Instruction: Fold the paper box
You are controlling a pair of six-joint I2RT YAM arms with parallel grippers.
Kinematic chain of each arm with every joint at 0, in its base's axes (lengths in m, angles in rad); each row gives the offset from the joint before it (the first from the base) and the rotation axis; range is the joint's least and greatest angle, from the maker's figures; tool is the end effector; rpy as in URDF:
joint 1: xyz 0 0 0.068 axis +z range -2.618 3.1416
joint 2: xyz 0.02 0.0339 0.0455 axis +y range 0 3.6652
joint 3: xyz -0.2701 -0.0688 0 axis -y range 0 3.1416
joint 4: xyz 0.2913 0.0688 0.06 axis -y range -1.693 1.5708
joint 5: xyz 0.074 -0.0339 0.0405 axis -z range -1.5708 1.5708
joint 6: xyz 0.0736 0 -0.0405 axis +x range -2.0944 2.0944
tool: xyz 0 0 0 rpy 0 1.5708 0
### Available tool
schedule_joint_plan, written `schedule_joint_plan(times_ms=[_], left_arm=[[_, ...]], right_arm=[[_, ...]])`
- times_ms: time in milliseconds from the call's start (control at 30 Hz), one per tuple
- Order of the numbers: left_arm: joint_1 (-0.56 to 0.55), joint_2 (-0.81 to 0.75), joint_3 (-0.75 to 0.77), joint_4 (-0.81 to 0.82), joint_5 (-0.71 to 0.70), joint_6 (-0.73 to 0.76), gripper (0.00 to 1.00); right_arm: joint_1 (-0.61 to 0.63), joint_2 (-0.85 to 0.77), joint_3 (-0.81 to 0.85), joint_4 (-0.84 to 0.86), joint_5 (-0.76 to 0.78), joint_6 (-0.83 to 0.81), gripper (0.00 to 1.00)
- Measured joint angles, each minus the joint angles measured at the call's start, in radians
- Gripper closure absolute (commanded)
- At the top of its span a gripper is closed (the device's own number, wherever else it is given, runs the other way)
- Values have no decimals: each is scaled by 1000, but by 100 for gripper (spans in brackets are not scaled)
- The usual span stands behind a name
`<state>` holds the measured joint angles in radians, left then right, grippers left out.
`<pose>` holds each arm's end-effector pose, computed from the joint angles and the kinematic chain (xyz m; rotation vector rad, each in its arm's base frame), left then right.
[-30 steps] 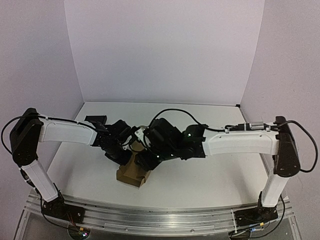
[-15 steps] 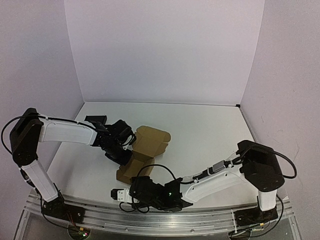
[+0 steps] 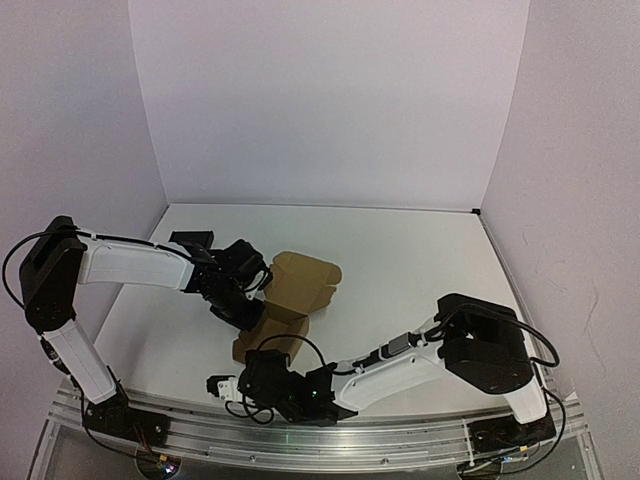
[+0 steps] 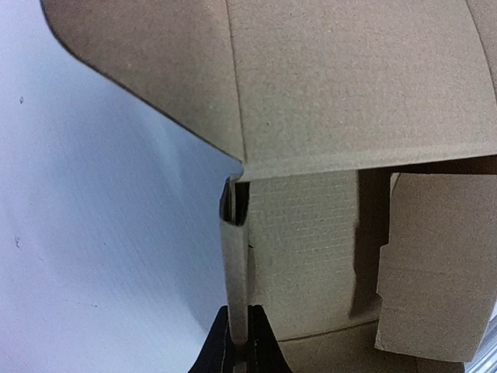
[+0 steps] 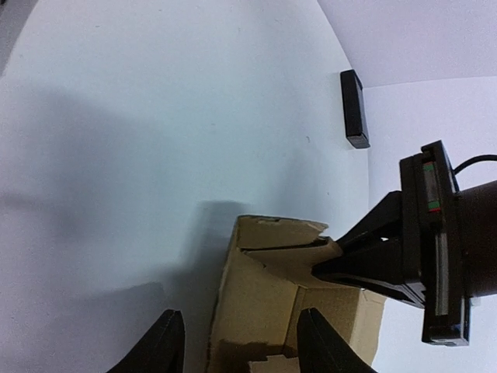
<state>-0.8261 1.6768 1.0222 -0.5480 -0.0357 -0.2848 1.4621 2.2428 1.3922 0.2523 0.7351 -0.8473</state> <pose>0.2522 -0.2698 0.1147 0.7399 2.7014 -0.2325 0.1067 0.5231 0.0731 -1.6524 1.1719 -0.4110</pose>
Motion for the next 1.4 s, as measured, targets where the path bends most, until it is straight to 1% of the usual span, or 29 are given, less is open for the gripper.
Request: schedule_joint_plan(times_ms=[133, 267, 400, 567, 633, 700, 767, 867, 1000, 1067, 1233, 1400], left_arm=[[0, -1, -2, 4, 3, 2, 100], [1, -5, -7, 8, 3, 8, 100], [2, -8, -10, 11, 4, 8, 100], [2, -7, -10, 28, 7, 8, 100], [2, -7, -10, 31, 11, 9, 95], [2, -7, -10, 34, 14, 11, 85], [3, -7, -11, 30, 13, 22, 78], [4, -7, -18, 14, 23, 33, 72], [5, -5, -23, 4, 37, 46, 69], [6, -5, -23, 3, 40, 50, 66], [16, -3, -18, -24, 53, 64, 54], [33, 0, 20, -68, 71, 74, 44]], right_arm=[[-8, 0, 19, 2, 48, 10, 52], [-26, 0, 21, -19, 67, 69, 53], [-51, -5, 22, -80, 57, 183, 53], [-83, -38, 22, -157, 1, 320, 53], [-94, -52, 22, -185, -28, 376, 53], [-108, -65, 22, -215, -62, 429, 53], [-120, -75, 22, -239, -89, 471, 53], [-142, -88, 20, -262, -113, 523, 53], [-166, -108, 10, -283, -153, 569, 53], [-171, -110, 8, -285, -171, 581, 54], [-173, -110, 5, -287, -221, 604, 58], [-185, -112, 1, -284, -269, 636, 61]])
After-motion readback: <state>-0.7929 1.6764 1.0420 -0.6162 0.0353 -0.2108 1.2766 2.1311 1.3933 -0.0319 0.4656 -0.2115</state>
